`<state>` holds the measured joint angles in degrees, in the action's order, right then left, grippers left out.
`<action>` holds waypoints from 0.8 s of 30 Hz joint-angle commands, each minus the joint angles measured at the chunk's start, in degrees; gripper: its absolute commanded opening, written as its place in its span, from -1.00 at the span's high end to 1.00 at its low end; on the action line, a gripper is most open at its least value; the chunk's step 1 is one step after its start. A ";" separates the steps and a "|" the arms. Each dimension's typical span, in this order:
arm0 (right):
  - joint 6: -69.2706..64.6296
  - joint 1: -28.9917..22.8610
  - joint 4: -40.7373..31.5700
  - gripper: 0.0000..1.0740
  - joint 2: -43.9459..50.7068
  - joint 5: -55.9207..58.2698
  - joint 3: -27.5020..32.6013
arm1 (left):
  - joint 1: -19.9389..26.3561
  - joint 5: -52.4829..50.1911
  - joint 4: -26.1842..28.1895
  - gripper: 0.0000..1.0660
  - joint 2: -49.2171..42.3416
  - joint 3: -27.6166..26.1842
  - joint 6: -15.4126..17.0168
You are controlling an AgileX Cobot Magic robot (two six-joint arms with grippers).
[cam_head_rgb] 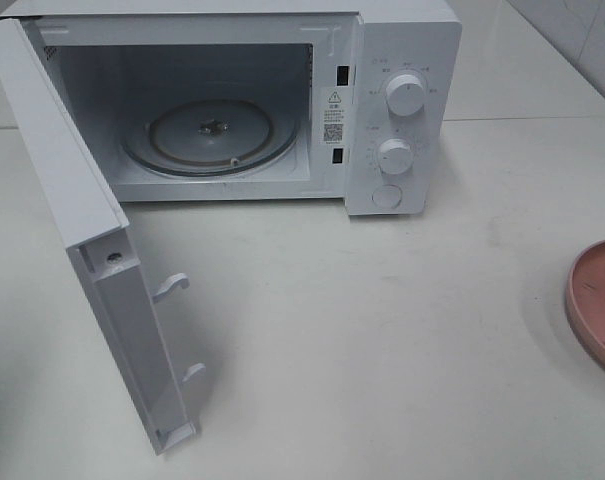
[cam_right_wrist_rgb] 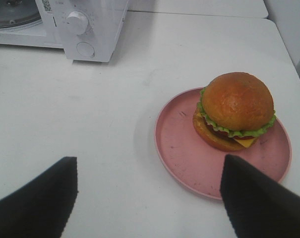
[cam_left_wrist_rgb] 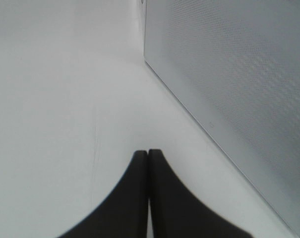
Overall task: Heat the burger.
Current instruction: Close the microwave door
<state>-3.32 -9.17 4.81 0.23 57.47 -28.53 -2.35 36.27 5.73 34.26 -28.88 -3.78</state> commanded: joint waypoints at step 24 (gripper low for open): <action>0.11 0.46 0.00 -0.42 1.55 -0.29 0.11 | -0.06 -70.07 -3.90 1.00 31.74 16.10 -0.52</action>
<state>-3.32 -9.17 4.81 0.23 57.47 -28.53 -2.35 -28.30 5.04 62.74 -12.83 -6.93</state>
